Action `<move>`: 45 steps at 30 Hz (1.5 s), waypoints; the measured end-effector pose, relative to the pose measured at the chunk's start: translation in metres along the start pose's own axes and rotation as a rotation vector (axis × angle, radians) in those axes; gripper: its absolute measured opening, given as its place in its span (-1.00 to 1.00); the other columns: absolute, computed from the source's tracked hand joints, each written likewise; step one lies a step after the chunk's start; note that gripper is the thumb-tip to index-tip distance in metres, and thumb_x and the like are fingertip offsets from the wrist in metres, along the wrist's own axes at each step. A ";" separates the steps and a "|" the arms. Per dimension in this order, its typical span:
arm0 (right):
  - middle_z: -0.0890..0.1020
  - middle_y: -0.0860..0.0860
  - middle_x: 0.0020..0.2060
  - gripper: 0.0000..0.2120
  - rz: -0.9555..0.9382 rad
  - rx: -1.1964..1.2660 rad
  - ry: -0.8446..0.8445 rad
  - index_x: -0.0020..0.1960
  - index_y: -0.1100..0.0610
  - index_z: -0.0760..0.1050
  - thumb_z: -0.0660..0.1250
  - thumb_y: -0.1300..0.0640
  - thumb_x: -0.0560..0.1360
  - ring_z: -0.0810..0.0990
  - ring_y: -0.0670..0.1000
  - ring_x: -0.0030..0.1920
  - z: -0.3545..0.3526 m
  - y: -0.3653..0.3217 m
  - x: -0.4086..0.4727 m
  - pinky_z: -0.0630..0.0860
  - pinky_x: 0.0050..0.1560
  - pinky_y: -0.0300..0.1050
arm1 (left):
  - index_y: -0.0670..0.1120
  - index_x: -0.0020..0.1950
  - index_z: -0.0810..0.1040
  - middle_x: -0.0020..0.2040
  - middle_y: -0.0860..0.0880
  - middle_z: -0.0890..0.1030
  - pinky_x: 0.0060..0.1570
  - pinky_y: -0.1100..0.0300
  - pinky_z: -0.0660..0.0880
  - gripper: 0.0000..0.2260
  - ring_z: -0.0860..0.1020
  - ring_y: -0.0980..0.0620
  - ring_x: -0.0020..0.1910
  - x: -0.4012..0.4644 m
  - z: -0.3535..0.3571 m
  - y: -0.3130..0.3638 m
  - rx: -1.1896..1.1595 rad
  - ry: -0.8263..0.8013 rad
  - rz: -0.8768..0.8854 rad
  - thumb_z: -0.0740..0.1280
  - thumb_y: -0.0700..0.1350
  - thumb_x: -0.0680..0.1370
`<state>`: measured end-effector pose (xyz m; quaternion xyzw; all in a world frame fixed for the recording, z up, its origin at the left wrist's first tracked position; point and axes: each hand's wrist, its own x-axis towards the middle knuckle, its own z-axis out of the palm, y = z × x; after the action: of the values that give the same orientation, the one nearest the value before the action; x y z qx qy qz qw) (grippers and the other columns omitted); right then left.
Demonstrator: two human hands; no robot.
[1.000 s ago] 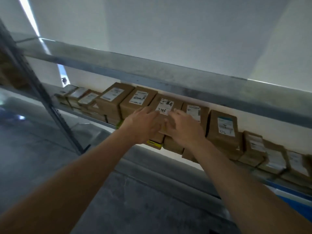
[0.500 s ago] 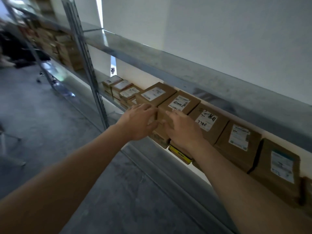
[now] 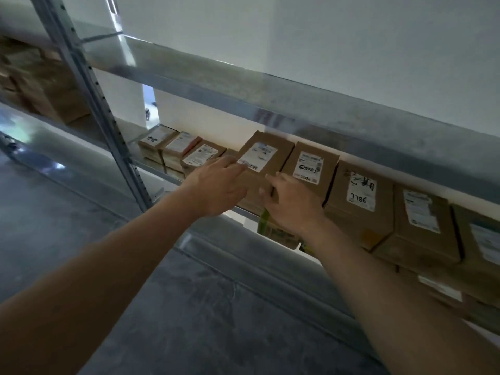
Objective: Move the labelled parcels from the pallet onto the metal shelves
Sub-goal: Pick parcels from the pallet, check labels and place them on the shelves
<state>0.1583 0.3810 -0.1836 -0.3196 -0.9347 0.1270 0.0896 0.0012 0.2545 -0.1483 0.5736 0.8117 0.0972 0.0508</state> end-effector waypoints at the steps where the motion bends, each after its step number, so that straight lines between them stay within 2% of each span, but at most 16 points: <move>1: 0.38 0.00 0.51 -0.48 0.024 -0.002 -0.001 0.53 -0.05 0.34 0.11 -0.24 0.65 0.40 0.09 0.46 0.004 -0.005 0.003 0.46 0.36 0.16 | 0.03 0.58 0.30 0.55 -0.03 0.32 0.38 -0.12 0.39 -0.51 0.36 -0.11 0.48 0.003 -0.001 -0.009 -0.005 -0.011 0.028 0.22 0.11 0.66; 4: 0.37 0.00 0.52 -0.46 0.095 0.000 -0.007 0.54 -0.04 0.32 0.14 -0.24 0.64 0.40 0.08 0.46 0.013 -0.016 0.012 0.46 0.36 0.13 | 0.03 0.59 0.29 0.56 -0.01 0.33 0.39 -0.08 0.36 -0.51 0.34 -0.09 0.50 0.014 0.001 -0.031 -0.037 -0.036 0.102 0.24 0.07 0.66; 11: 0.35 0.02 0.53 -0.48 0.184 0.023 -0.012 0.54 -0.03 0.31 0.16 -0.20 0.65 0.41 0.08 0.45 0.028 -0.023 0.039 0.49 0.32 0.09 | 0.03 0.54 0.35 0.53 0.01 0.36 0.28 -0.10 0.50 -0.52 0.46 -0.14 0.39 0.055 0.019 -0.067 -0.056 -0.108 0.202 0.24 0.09 0.63; 14: 0.34 0.03 0.52 -0.51 0.204 0.010 -0.023 0.54 -0.02 0.32 0.16 -0.17 0.66 0.41 0.10 0.43 0.034 -0.020 0.056 0.48 0.28 0.08 | 0.04 0.56 0.33 0.54 -0.01 0.34 0.32 -0.11 0.48 -0.50 0.43 -0.16 0.42 0.077 0.027 -0.077 -0.061 -0.123 0.215 0.23 0.10 0.63; 19: 0.38 0.06 0.45 -0.55 0.223 -0.012 -0.019 0.48 0.01 0.37 0.20 -0.13 0.64 0.48 0.16 0.33 0.052 -0.005 0.090 0.52 0.24 0.13 | -0.17 0.50 0.45 0.50 -0.18 0.43 0.41 -0.13 0.37 -0.57 0.40 -0.19 0.47 0.110 0.043 -0.084 -0.074 -0.107 0.271 0.33 -0.07 0.65; 22: 0.40 0.09 0.44 -0.58 0.240 -0.078 0.011 0.43 -0.01 0.42 0.17 -0.13 0.64 0.47 0.18 0.34 0.064 0.005 0.108 0.47 0.29 0.12 | -0.06 0.55 0.41 0.59 -0.09 0.31 0.46 -0.14 0.32 -0.53 0.32 -0.14 0.54 0.128 0.050 -0.089 -0.121 -0.129 0.272 0.32 -0.03 0.65; 24: 0.42 0.10 0.42 -0.60 0.264 -0.085 0.052 0.42 -0.01 0.44 0.15 -0.13 0.65 0.45 0.18 0.35 0.069 0.007 0.116 0.43 0.32 0.13 | -0.09 0.49 0.49 0.55 -0.16 0.38 0.40 -0.18 0.39 -0.57 0.40 -0.21 0.49 0.141 0.059 -0.093 -0.090 -0.081 0.327 0.37 -0.08 0.62; 27: 0.47 0.09 0.32 -0.62 0.265 -0.072 0.099 0.37 0.03 0.47 0.16 -0.10 0.64 0.45 0.17 0.30 0.073 0.008 0.124 0.47 0.27 0.12 | -0.06 0.59 0.35 0.62 -0.14 0.25 0.51 -0.05 0.25 -0.52 0.29 -0.17 0.56 0.154 0.065 -0.098 -0.156 -0.136 0.268 0.26 -0.02 0.67; 32: 0.48 0.08 0.27 -0.60 0.269 -0.102 0.113 0.37 0.09 0.49 0.18 -0.08 0.64 0.43 0.15 0.29 0.078 0.000 0.129 0.48 0.29 0.12 | -0.11 0.54 0.42 0.59 -0.17 0.30 0.49 -0.12 0.34 -0.57 0.31 -0.18 0.55 0.170 0.078 -0.119 -0.237 -0.124 0.322 0.28 -0.07 0.67; 34: 0.45 0.08 0.31 -0.60 0.283 -0.093 0.101 0.39 0.09 0.47 0.19 -0.08 0.65 0.39 0.17 0.34 0.081 -0.006 0.130 0.49 0.31 0.10 | -0.08 0.55 0.41 0.61 -0.12 0.28 0.50 -0.06 0.33 -0.57 0.31 -0.15 0.55 0.175 0.078 -0.125 -0.246 -0.128 0.330 0.28 -0.08 0.67; 38: 0.35 0.06 0.41 -0.58 0.284 -0.009 0.080 0.45 0.05 0.44 0.21 -0.09 0.66 0.26 0.18 0.44 0.084 -0.016 0.132 0.44 0.37 0.07 | 0.00 0.61 0.30 0.65 0.01 0.16 0.43 0.21 0.19 -0.52 0.25 -0.04 0.58 0.185 0.080 -0.134 -0.277 -0.167 0.367 0.24 -0.05 0.69; 42: 0.19 0.12 0.55 -0.54 0.376 0.167 0.068 0.52 -0.02 0.36 0.25 -0.08 0.64 0.26 0.21 0.50 0.085 -0.021 0.135 0.36 0.46 0.08 | -0.04 0.65 0.20 0.67 0.01 0.10 0.44 0.29 0.09 -0.47 0.16 -0.03 0.62 0.188 0.082 -0.140 -0.308 -0.197 0.374 0.25 -0.04 0.70; 45: 0.05 0.10 0.62 -0.49 0.429 0.295 0.030 0.58 -0.03 0.27 0.26 -0.03 0.66 0.16 0.12 0.58 0.080 -0.027 0.138 0.15 0.46 -0.15 | -0.12 0.65 0.19 0.67 -0.03 0.11 0.45 0.37 0.03 -0.46 0.13 -0.01 0.62 0.187 0.081 -0.141 -0.337 -0.211 0.375 0.25 -0.06 0.70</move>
<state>0.0148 0.4315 -0.2401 -0.4959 -0.8156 0.2730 0.1202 -0.1758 0.3927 -0.2520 0.7044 0.6538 0.1785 0.2110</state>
